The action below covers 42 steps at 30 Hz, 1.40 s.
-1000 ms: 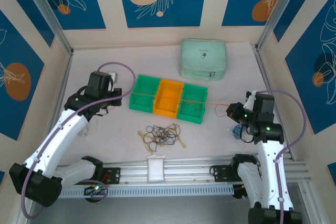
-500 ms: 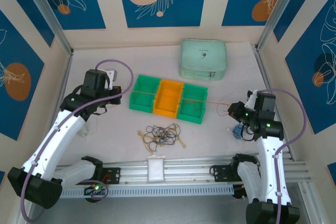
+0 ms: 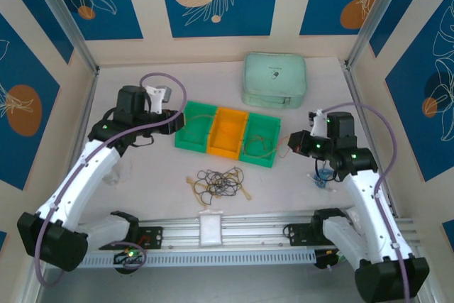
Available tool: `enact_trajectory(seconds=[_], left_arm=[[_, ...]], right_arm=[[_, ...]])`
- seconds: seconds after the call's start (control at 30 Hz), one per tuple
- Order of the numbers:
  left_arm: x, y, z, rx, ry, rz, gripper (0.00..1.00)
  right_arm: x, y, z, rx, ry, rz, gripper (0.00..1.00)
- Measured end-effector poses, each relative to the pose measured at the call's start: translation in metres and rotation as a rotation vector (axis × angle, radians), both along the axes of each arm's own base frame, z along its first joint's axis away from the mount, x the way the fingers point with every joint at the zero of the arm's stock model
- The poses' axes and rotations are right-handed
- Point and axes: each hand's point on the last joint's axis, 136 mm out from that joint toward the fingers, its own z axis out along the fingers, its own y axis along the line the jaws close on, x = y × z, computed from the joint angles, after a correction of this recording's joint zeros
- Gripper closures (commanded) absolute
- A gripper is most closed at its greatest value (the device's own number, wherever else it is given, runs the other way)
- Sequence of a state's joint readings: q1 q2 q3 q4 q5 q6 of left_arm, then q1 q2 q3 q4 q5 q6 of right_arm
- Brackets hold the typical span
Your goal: Untangle the cables
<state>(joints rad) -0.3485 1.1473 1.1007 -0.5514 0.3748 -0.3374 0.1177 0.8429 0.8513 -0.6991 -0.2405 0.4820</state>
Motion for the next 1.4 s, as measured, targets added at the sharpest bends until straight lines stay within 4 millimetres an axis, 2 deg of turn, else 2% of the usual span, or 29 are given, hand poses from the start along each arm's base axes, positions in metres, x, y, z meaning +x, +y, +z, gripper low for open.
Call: enact_trajectory(seconds=[0.1, 0.23, 0.33, 0.43, 0.47, 0.53, 0.63, 0.77, 1.07, 1.4], left_arm=[[-0.004, -0.018, -0.007, -0.029, 0.013, -0.068, 0.54], [-0.013, -0.048, 0.001, -0.068, -0.023, -0.179, 0.48], [-0.022, -0.072, 0.003, -0.089, -0.041, -0.258, 0.51], [-0.03, -0.095, 0.008, -0.117, -0.075, -0.337, 0.67], [-0.034, -0.104, 0.011, -0.127, -0.096, -0.37, 0.68], [-0.042, -0.119, 0.016, -0.146, -0.128, -0.426, 0.68], [-0.051, -0.138, 0.02, -0.168, -0.16, -0.494, 0.61], [-0.055, -0.159, 0.019, -0.194, -0.164, -0.557, 0.61], [-0.058, -0.188, 0.006, -0.236, -0.125, -0.637, 0.6], [-0.063, -0.199, 0.009, -0.266, -0.111, -0.672, 0.7]], right_arm=[[-0.003, 0.017, 0.02, 0.001, -0.04, 0.083, 1.0], [-0.008, 0.032, 0.028, 0.024, -0.033, 0.159, 1.0], [-0.01, 0.044, 0.027, 0.032, -0.01, 0.209, 1.0], [-0.011, 0.052, 0.028, 0.031, 0.0, 0.243, 1.0], [-0.012, 0.055, 0.03, 0.032, -0.001, 0.251, 1.0], [-0.011, 0.059, 0.034, 0.034, -0.007, 0.264, 1.0], [-0.01, 0.064, 0.038, 0.041, -0.017, 0.28, 1.0], [-0.009, 0.072, 0.037, 0.058, -0.004, 0.297, 1.0], [-0.011, 0.088, 0.046, 0.127, -0.012, 0.349, 1.0], [-0.01, 0.094, 0.051, 0.149, -0.025, 0.362, 1.0]])
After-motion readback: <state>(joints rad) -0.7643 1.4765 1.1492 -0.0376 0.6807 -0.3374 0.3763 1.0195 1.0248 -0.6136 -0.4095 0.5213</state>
